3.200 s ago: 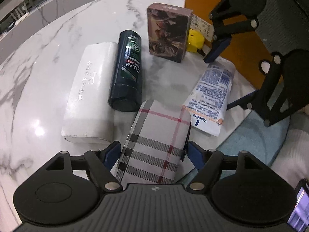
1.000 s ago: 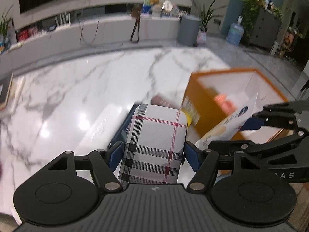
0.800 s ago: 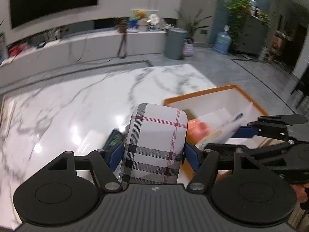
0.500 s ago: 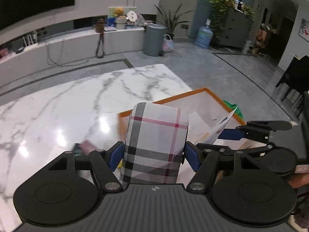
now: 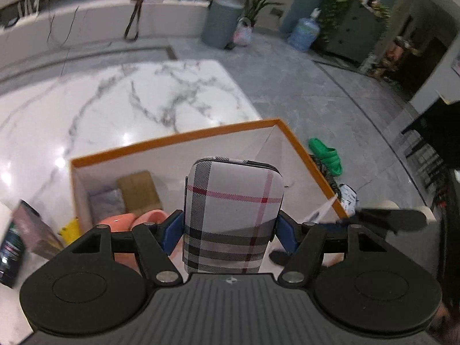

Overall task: Organize rigid objects
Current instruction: 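Carry plaid case with left tool while right tool carries Vaseline tube over orange box, then lower plaid case into orange box with left tool while right tool lowers Vaseline tube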

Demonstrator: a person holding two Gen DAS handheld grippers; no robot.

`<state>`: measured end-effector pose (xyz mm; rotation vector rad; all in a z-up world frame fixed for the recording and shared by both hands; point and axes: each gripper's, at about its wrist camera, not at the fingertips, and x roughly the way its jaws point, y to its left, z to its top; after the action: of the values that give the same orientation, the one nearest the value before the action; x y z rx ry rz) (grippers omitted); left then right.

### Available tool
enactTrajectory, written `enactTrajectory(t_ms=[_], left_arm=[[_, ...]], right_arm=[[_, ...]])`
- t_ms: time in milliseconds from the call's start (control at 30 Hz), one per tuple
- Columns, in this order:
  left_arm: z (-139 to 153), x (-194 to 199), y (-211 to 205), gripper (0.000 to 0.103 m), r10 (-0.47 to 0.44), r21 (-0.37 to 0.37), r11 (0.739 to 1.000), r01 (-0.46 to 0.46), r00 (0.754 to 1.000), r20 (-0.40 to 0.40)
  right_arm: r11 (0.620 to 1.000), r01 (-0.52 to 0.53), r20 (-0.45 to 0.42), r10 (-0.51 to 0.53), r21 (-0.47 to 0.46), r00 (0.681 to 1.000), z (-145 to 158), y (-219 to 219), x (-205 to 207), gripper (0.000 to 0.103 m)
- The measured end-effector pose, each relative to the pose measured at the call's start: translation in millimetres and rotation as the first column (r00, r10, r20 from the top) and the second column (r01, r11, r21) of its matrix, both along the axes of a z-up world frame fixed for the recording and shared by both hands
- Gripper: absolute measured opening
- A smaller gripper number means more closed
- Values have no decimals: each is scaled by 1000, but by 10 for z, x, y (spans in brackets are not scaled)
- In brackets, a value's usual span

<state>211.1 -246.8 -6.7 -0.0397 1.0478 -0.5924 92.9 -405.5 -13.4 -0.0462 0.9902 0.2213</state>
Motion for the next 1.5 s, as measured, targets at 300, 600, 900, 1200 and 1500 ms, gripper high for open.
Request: enactTrajectory(t_ms=[300,600,900,1200,1500], left_arm=[[-332,421,-416,77,91,121,990,-77,988,-122],[-605,729,-515,77,155,243,965,-96,960,-233],[-832,899,-540,78,192,309,947,-89,928,-319],[-732,920,-469,78,180,280,955,-93,937,-300],[-449,873,-277,77,156,239,966,-104,965,-211]], right_arm=[[999,12,-170,-6,38,985,-277,-233,472,47],[998,26,-251,-11,57,968,-508,-241,709,48],[997,42,-247,-24,70,969,-536,-266,785,47],[995,68,-241,-48,77,969,-544,-234,773,47],[987,152,-269,-133,52,954,-588,-212,929,48]])
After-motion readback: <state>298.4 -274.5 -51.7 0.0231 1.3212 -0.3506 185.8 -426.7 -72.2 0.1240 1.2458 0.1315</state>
